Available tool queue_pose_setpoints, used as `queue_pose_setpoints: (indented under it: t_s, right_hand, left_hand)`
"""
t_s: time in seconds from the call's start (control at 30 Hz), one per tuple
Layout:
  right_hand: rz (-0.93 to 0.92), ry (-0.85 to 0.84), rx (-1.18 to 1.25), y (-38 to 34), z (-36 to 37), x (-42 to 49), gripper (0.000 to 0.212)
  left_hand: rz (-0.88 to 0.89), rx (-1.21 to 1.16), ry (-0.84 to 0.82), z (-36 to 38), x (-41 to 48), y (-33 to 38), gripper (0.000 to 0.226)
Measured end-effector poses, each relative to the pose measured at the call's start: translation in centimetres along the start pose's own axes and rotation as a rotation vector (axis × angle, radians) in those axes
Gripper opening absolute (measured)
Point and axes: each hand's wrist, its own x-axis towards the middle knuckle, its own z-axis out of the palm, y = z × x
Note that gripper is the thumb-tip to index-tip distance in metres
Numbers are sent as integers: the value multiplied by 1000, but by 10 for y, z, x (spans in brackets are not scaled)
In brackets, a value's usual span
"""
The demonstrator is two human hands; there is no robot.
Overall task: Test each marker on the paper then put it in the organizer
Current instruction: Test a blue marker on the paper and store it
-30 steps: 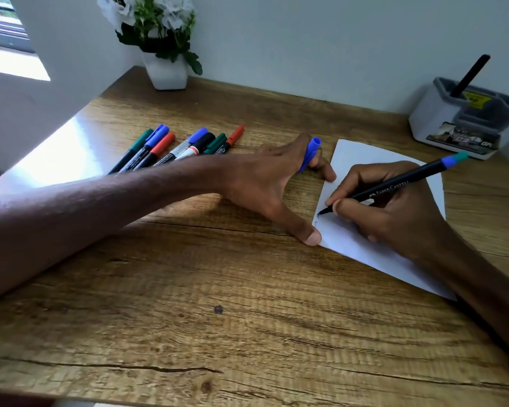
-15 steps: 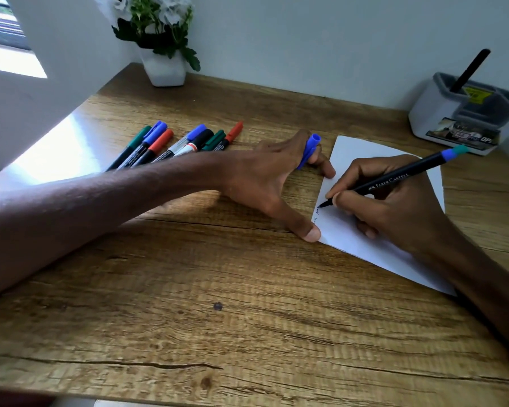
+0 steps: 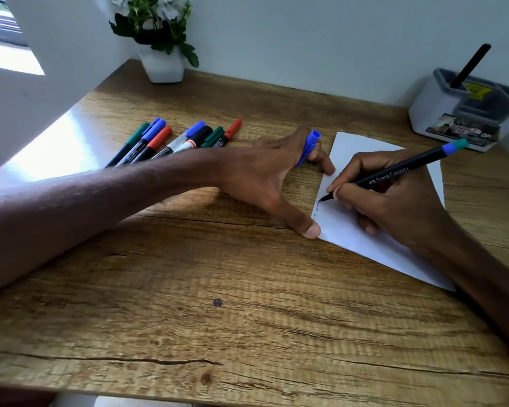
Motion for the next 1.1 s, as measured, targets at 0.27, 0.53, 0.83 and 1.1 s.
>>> queue_pose_setpoints:
  t_s: [0.27,0.53,0.83,1.1]
  right_hand:
    - [11,18,8,2,1,1,13]
    - [23,37,4,3,0,2,14]
    - [137,126,187,8,-2,3,12]
    - [183,199,385,8,-6,5,4]
  left_hand:
    - [-1,-3,-1,1,1,-2,100]
    - [1,-13,-8,0,-1,0,102]
    - [5,-5,-23,-1,-2,0,96]
    - [-56,-504,229,1,-1,-14,45]
